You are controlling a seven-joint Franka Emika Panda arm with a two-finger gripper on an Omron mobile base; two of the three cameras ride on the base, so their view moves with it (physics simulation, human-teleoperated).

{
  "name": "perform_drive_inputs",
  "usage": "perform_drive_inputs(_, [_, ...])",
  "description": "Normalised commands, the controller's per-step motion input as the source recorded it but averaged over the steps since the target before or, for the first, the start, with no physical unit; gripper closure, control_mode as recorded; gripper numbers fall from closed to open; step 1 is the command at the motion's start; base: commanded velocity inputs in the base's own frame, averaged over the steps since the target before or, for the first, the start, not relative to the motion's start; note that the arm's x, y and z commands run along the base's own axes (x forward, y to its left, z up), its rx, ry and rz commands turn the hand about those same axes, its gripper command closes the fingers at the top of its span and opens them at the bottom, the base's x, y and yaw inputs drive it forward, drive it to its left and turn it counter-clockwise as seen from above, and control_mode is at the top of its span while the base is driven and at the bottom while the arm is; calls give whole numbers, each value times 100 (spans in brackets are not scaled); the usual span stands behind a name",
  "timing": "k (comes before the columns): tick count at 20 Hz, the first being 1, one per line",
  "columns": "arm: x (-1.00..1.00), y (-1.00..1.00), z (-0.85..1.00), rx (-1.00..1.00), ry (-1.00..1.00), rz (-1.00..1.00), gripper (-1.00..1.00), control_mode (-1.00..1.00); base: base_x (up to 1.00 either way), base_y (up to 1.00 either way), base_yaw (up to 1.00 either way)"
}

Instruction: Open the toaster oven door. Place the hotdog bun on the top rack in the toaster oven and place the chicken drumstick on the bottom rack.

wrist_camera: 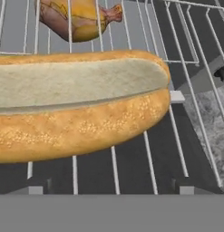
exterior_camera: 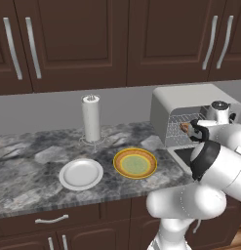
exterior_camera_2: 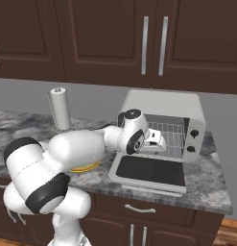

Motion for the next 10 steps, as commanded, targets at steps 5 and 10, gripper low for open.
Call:
perform_drive_inputs(5, [-26,-2,-11,-4,1,21,-100,-100,0,0,0])
perform_drive_inputs(10, [-28,-2,2,-1,0,3,-100,-100,0,0,0])
